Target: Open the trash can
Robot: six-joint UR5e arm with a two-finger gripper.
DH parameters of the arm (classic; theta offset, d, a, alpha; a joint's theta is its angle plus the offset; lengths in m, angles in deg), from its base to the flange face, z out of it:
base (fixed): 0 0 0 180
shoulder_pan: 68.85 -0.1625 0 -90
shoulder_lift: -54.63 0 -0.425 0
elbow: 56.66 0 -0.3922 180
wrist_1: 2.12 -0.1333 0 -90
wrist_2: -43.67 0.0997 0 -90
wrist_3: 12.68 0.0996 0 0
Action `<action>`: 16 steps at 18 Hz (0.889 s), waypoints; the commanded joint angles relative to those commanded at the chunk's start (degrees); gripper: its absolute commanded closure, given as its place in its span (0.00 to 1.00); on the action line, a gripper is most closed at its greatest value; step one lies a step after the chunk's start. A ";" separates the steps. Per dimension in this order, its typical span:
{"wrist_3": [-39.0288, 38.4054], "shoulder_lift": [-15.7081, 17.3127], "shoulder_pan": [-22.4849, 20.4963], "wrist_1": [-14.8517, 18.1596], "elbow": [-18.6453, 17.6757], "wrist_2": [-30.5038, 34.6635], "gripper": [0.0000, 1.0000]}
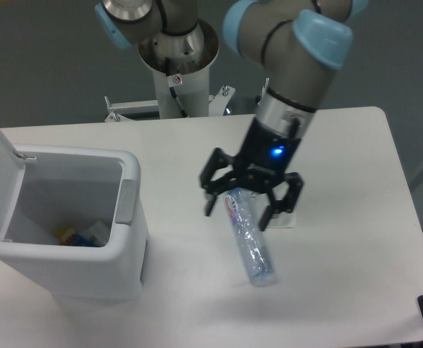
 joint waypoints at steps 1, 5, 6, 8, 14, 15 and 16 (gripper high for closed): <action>0.70 0.00 -0.62 0.00 -0.17 0.00 0.00; 4.05 0.00 -1.59 0.09 -1.93 0.35 0.00; 4.05 0.00 -1.50 0.17 -1.85 2.87 0.00; 4.05 0.09 -1.41 0.96 -2.02 5.18 0.00; 3.70 0.00 -1.33 1.14 -1.58 5.71 0.00; 3.87 -0.17 -1.41 1.06 -1.58 6.58 0.00; 3.87 -0.18 -1.59 1.14 -1.67 6.77 0.00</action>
